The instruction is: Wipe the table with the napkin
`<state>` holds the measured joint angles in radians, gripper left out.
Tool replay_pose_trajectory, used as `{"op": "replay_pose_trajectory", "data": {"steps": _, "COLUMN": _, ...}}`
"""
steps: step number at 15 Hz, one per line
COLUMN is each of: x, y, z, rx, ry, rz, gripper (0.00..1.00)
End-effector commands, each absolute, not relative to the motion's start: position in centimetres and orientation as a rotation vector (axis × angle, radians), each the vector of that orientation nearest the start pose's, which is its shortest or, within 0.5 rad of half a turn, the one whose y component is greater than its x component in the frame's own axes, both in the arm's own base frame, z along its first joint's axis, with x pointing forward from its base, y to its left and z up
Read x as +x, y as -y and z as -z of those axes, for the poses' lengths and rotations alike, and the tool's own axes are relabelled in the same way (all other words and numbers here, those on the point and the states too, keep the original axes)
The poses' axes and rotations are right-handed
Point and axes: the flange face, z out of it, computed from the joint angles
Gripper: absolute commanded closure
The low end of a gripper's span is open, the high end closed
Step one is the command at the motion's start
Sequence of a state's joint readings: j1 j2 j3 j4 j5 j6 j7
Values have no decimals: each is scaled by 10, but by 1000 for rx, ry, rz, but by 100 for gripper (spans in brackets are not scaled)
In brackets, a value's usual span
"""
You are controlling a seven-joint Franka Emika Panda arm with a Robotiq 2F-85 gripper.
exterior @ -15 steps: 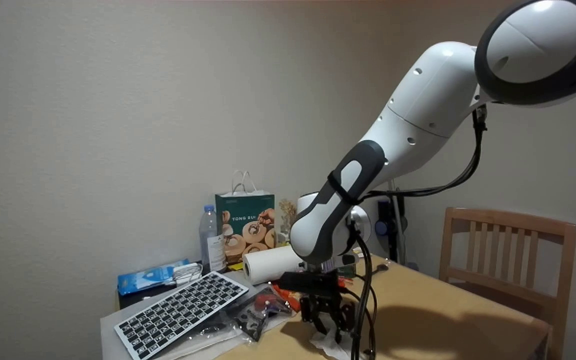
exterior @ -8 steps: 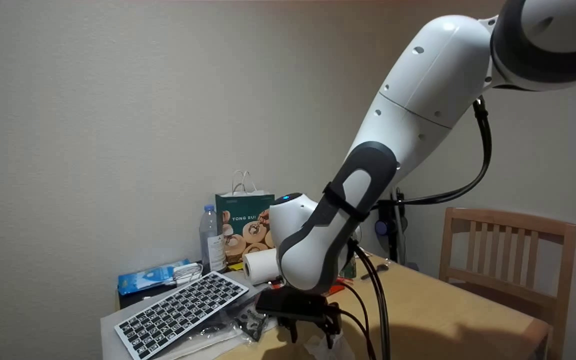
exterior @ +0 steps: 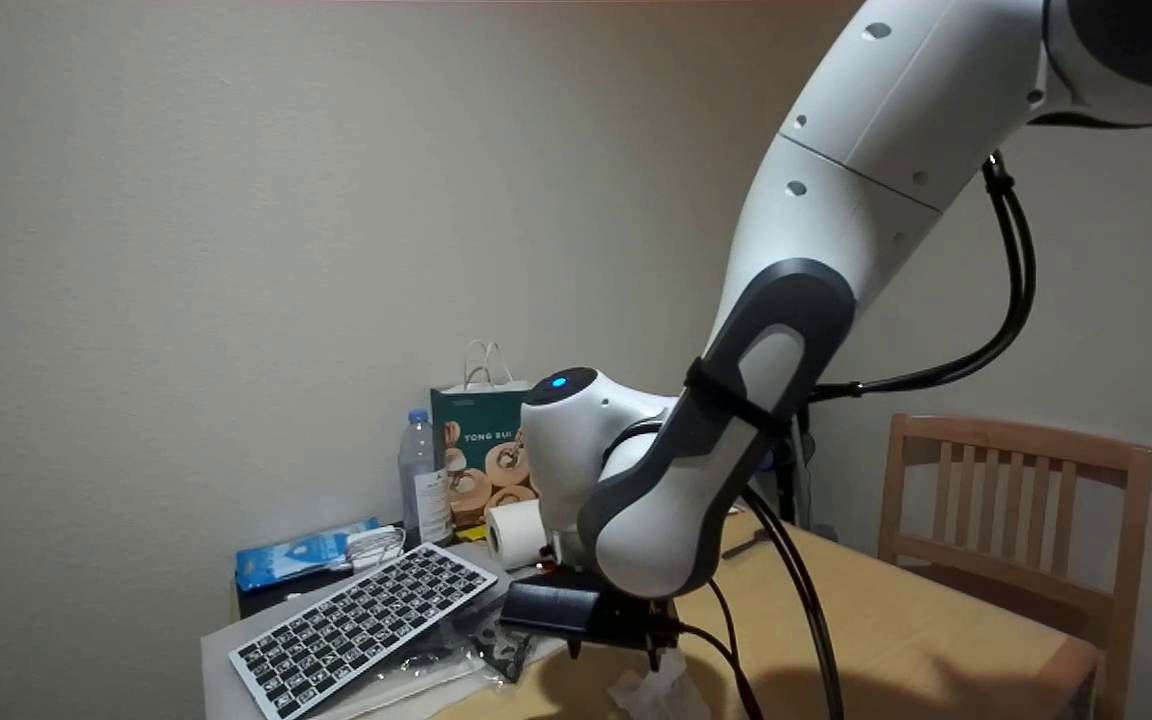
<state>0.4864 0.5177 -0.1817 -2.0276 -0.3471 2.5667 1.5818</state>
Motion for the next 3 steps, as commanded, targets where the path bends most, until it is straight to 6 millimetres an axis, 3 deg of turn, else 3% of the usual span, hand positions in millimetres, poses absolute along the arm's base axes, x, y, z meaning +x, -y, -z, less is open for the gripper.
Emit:
{"op": "replay_pose_trajectory", "data": {"steps": 1, "x": 572, "y": -188, "z": -195, "rx": -2898, "ry": -1511, "rz": 397, "gripper": 0}}
{"op": "replay_pose_trajectory", "data": {"steps": 3, "x": 572, "y": -187, "z": -195, "rx": -2899, "ry": -1510, "rz": 399, "gripper": 0}}
